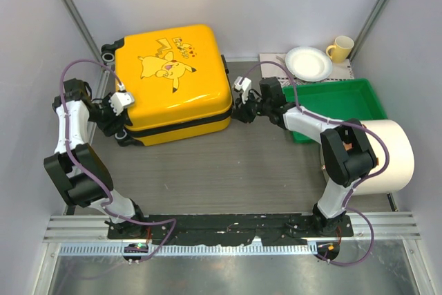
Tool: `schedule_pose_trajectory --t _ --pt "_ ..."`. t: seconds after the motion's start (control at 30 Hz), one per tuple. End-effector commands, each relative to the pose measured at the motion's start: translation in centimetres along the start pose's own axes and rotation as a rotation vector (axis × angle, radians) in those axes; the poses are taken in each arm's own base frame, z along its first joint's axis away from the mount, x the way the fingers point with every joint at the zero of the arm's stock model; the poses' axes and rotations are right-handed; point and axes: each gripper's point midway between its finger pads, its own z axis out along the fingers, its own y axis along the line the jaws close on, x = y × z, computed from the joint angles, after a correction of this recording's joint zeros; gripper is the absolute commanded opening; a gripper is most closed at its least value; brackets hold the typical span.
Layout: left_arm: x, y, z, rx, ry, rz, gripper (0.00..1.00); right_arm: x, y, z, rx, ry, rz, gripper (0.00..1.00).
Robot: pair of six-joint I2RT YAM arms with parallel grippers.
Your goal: Open, take out, and arrange the luggage
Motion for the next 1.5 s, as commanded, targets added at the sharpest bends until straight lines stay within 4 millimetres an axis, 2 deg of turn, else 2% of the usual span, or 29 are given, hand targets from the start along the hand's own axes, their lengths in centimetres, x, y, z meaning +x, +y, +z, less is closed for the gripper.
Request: schedule_pose_trajectory --t 0.0,0.07,0.13,0.23,0.4,0.53,0.67,0.8,0.87,0.93,1.0,1.1,1.13,1.27,1.4,1.43,1.47 --pt "0.9 -2.4 1.7 0.079 0.0 -0.171 0.0 -6.0 -0.2 -0.1 -0.017 -0.164 -0.122 0.25" --pt "1.0 -2.4 1.7 0.079 0.001 -0.173 0.0 -6.3 -0.4 -0.1 -0.014 -0.17 -0.129 0.24" --pt "1.0 -2.4 1.7 0.079 0.002 -0.17 0.0 -6.5 -0.5 -0.1 -0.006 -0.179 -0.136 0.18" --pt "0.9 -2.3 1.7 0.076 0.001 -0.168 0.0 -6.5 -0.6 0.0 -0.002 -0.178 -0.132 0.01" --pt "0.4 -2.7 1.4 0.081 -0.008 -0.163 0.0 -5.6 -0.1 -0.3 0.008 -0.162 -0.105 0.01" --pt "0.1 -3.9 1.5 0.096 0.003 -0.171 0.0 -4.9 2.6 -0.5 -0.013 -0.14 -0.092 0.01" --pt "0.1 -4.6 1.7 0.108 0.007 -0.178 0.0 -3.0 4.7 -0.4 -0.015 -0.097 -0.092 0.01" --pt "0.4 -4.9 1.6 0.11 0.022 -0.184 0.0 -1.9 4.4 -1.1 0.029 -0.054 -0.084 0.01" --pt "0.0 -5.1 1.4 0.113 0.009 -0.172 0.0 -1.8 4.4 -1.3 0.038 -0.047 -0.073 0.01" --pt "-0.2 -5.7 1.6 0.127 0.01 -0.158 0.0 -2.7 4.8 -1.2 0.045 -0.068 -0.036 0.01" --pt "-0.2 -6.8 1.9 0.143 0.019 -0.137 0.0 -3.8 5.8 -0.3 0.049 -0.106 -0.035 0.01" --pt "-1.0 -8.5 2.3 0.174 0.03 -0.087 0.0 -5.0 5.0 0.7 0.118 -0.142 0.014 0.01" --pt "-1.5 -9.3 2.5 0.198 0.028 -0.073 0.0 -6.0 4.6 0.8 0.137 -0.166 0.035 0.01" --pt "-3.9 -11.0 2.4 0.234 -0.027 -0.053 0.0 -6.4 1.8 -0.1 0.225 -0.176 0.047 0.01" --pt "-6.2 -12.7 2.6 0.244 -0.068 -0.045 0.0 -5.9 -1.6 -1.6 0.293 -0.16 0.044 0.01" --pt "-7.3 -12.9 2.9 0.241 -0.088 -0.04 0.0 -6.1 -3.6 -2.2 0.33 -0.164 0.042 0.01" --pt "-7.8 -13.0 3.0 0.237 -0.101 -0.061 0.0 -6.3 -4.6 -2.4 0.349 -0.173 0.035 0.01"
